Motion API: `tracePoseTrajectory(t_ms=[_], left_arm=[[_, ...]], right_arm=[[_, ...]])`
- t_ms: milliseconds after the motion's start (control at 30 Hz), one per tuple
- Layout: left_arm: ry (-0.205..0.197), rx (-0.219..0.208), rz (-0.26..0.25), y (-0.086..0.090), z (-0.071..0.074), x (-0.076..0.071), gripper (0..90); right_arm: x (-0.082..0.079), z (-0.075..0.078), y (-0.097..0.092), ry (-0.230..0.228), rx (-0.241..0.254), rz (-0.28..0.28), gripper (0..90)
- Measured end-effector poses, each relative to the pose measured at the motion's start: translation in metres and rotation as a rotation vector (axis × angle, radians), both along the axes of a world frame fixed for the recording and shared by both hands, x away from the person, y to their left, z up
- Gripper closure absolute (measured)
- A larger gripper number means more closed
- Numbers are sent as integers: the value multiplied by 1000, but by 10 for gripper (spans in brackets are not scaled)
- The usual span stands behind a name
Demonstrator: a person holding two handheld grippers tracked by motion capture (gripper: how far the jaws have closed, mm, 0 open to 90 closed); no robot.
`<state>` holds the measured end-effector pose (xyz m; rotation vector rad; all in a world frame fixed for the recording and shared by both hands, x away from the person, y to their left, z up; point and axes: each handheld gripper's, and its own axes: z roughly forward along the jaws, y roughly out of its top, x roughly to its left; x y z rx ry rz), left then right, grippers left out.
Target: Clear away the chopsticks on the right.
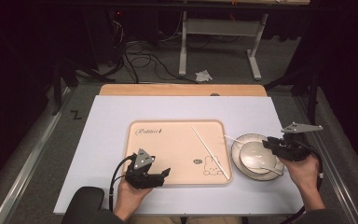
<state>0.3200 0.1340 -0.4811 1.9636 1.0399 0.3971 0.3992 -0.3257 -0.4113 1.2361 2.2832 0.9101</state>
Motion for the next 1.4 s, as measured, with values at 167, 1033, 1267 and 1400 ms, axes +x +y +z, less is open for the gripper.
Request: tracePoseTrajectory(t_ms=[167,1033,1267,1400], left_arm=[[6,1,20,4,-1,-3,281],[23,-3,55,11,-4,-5,283],[21,-3,50,11,-4,-5,283],[27,-3,45,10,-6,-5,283]], right_arm=[[9,-5,-9,18,-32,-15,720],[22,-36,-38,164,-122,-8,713],[23,-36,-38,167,-116,-5,704],[23,-36,-38,172,-115,0,704]])
